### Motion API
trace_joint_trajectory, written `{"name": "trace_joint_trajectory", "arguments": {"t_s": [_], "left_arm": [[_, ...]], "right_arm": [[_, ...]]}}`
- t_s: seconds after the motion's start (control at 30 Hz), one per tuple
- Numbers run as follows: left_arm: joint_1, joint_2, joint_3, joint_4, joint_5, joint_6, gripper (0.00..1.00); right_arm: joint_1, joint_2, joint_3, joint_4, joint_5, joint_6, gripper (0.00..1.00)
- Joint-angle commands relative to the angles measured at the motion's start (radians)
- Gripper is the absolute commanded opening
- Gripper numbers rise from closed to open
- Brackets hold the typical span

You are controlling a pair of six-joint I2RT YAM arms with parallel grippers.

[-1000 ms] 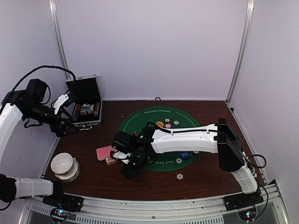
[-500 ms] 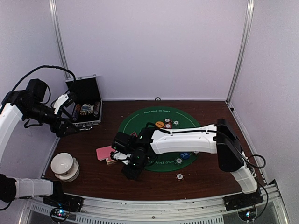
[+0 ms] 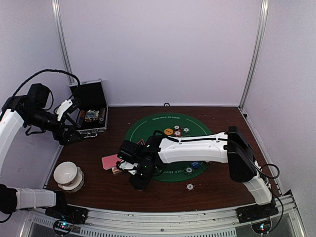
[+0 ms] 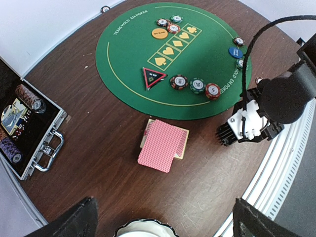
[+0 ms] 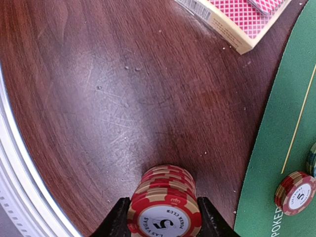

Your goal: Distribute texas hold em gaming equipment

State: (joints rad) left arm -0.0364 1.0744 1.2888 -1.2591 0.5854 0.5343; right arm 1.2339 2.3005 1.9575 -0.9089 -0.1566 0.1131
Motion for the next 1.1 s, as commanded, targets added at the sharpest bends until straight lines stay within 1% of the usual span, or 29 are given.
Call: {"name": "trace_joint_trajectory", "arguments": {"t_s": [0.0, 0.13, 0.27, 0.37, 0.53, 0.7, 0.83, 0.93, 1.07], "left_arm": [[-0.003, -0.008, 0.026, -0.001, 0.017, 0.012, 0.98], [-0.003, -0.006, 0.027, 0.000, 0.017, 0.010, 0.98], [-0.002, -0.006, 0.023, -0.001, 0.019, 0.014, 0.97], [-0.003, -0.005, 0.018, -0.001, 0.020, 0.021, 0.97], [-0.003, -0.004, -0.010, -0.001, 0.029, 0.034, 0.97], [-0.002, 0.007, -0.038, 0.010, 0.022, 0.049, 0.98], [-0.002, 0.035, -0.049, 0.019, 0.009, 0.049, 0.98], [-0.003, 0.057, -0.052, 0.018, 0.007, 0.054, 0.98], [-0.007, 0.070, -0.067, 0.034, 0.012, 0.066, 0.98]], "right_arm": [[0.003, -0.023, 0.036, -0.018, 0.015, -0.005, 0.30], [0.003, -0.041, 0.048, -0.037, 0.024, -0.009, 0.24], [0.000, -0.077, 0.043, -0.049, 0.055, -0.008, 0.15], [-0.012, -0.118, 0.011, -0.046, 0.076, 0.004, 0.13], [-0.062, -0.218, -0.122, -0.004, 0.095, 0.045, 0.10], [-0.147, -0.325, -0.337, 0.068, 0.111, 0.091, 0.09], [-0.216, -0.363, -0.466, 0.132, 0.114, 0.119, 0.08], [-0.244, -0.365, -0.522, 0.166, 0.118, 0.127, 0.07], [-0.258, -0.350, -0.549, 0.185, 0.120, 0.129, 0.06]]}}
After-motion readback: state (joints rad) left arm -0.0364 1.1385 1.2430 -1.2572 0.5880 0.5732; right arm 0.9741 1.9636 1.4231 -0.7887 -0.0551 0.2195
